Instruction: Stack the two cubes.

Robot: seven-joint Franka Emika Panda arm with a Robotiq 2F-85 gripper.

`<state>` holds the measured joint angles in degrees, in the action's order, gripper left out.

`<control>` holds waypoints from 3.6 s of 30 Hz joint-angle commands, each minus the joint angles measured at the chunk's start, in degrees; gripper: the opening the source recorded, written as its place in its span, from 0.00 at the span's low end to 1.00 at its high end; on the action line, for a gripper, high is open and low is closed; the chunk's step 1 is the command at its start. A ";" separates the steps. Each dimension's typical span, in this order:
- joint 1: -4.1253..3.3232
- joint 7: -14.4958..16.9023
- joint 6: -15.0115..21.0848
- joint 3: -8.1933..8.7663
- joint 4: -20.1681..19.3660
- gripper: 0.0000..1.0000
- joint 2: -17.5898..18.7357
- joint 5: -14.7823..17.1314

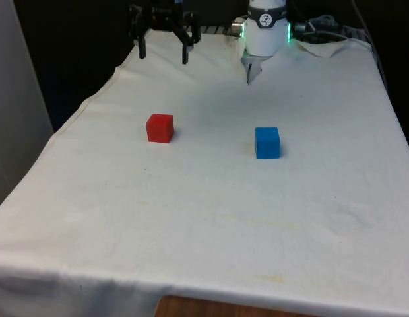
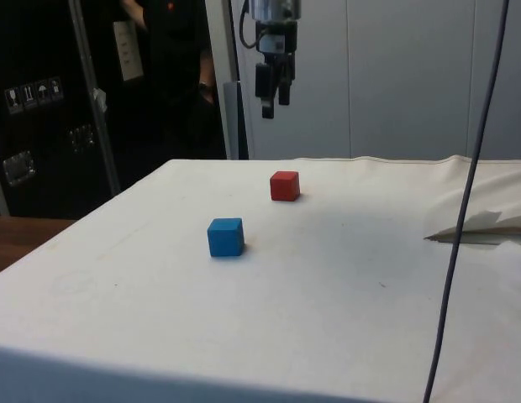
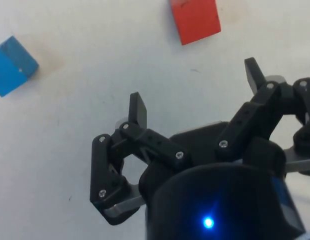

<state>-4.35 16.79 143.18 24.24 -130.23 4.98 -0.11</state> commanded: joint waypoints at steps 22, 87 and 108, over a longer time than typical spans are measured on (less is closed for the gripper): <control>0.63 11.23 5.27 0.00 -1.83 1.00 5.10 13.18; 2.01 23.38 4.98 0.86 9.00 1.00 25.67 30.19; 0.69 21.14 6.88 1.38 8.82 1.00 27.33 29.56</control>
<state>-3.32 38.45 149.60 25.38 -121.35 32.03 29.62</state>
